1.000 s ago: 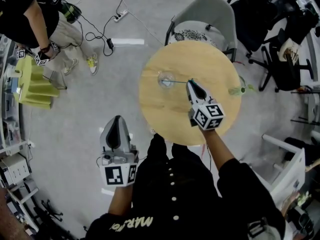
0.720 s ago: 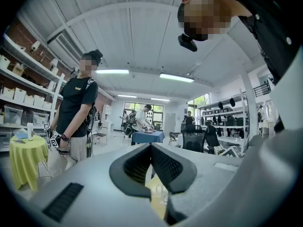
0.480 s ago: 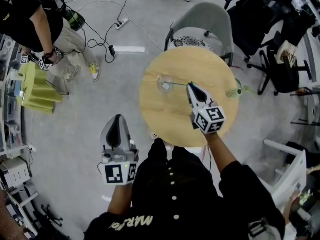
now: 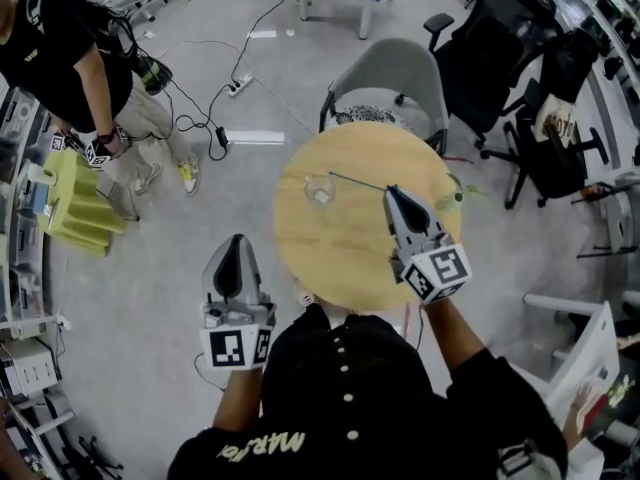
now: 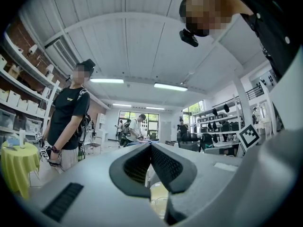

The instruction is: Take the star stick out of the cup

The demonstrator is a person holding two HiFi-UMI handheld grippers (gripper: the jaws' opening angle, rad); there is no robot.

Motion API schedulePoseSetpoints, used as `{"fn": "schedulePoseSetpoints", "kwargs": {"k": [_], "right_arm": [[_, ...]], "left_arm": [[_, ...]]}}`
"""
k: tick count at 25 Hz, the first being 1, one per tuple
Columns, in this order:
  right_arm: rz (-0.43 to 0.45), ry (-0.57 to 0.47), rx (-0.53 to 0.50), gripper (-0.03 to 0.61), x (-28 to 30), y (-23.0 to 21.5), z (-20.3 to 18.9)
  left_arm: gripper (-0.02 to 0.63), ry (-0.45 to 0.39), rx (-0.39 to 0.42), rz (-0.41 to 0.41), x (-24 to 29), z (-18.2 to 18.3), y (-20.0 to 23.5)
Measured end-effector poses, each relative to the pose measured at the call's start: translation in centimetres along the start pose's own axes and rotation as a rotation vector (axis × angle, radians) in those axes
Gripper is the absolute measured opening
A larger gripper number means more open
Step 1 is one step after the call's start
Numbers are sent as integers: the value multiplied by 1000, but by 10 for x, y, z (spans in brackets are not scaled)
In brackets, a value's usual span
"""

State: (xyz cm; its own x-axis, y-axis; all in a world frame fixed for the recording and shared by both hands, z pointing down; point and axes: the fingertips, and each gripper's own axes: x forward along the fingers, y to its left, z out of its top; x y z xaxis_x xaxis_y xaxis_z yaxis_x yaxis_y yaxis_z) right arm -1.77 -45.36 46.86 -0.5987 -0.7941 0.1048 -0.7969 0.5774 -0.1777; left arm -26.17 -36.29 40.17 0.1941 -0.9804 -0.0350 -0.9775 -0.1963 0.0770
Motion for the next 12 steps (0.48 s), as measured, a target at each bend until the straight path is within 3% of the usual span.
{"fn": "schedulePoseSetpoints", "kwargs": {"k": [12], "right_arm": [[-112, -147, -81, 18, -78, -8, 92]], "left_arm": [[-3, -70, 28, -44, -2, 43, -26]]}}
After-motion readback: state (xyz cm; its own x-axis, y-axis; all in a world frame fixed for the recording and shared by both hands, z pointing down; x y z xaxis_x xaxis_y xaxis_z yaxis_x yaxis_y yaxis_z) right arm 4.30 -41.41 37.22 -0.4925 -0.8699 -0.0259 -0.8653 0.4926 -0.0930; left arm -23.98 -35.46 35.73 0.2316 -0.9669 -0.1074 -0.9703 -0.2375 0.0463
